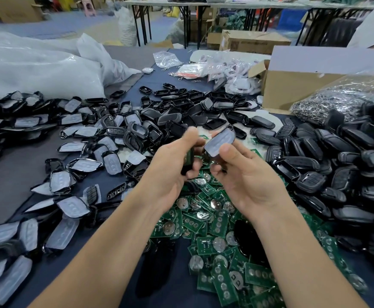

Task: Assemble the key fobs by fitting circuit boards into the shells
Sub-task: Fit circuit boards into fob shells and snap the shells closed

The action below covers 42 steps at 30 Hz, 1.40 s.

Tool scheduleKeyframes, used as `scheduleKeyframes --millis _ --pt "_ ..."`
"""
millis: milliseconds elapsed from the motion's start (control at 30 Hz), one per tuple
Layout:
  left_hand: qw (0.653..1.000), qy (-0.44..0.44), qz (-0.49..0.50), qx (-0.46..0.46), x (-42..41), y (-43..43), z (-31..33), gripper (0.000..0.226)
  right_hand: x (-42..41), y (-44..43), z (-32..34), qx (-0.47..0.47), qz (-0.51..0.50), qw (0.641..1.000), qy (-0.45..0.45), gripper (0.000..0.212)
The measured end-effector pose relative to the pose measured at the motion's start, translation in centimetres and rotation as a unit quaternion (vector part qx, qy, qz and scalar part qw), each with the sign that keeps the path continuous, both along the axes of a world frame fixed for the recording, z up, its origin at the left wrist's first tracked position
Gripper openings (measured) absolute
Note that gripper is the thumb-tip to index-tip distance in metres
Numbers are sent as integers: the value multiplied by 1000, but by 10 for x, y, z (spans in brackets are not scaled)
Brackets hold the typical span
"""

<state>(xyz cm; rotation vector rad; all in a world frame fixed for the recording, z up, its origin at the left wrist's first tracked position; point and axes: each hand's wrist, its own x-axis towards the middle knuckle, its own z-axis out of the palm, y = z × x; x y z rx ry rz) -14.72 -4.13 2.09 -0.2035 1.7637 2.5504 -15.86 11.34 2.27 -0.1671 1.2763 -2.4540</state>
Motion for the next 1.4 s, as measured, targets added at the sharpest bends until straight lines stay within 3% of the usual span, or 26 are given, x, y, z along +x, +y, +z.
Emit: scheduleKeyframes --millis 133,300,433,567,767,967,1133,1300,1400 --pt "999 -12 38 22 1 -3 3 25 -2 4 0 -13 13 999 -45 25" --pt "989 9 84 -121 3 0 4 26 -3 3 1 9 -2 999 -51 17" --pt "985 27 109 -131 5 1 5 25 0 -2 -1 84 -50 995 -11 25" --pt "983 50 118 -130 6 -1 7 28 3 -7 -3 180 -98 976 76 19" --pt "951 55 194 -236 4 -3 2 28 5 -8 -4 246 -130 946 165 29" --pt "947 87 146 -273 5 -1 1 38 4 -7 -6 295 -141 925 196 27" --pt "982 64 29 -178 4 -8 1 29 1 -3 -5 339 -165 901 217 36" --pt "982 61 -54 -167 3 -20 1 38 1 -2 -3 373 -178 881 232 38" --pt "982 63 -52 -170 4 -22 2 41 0 0 -4 390 -167 877 227 36"
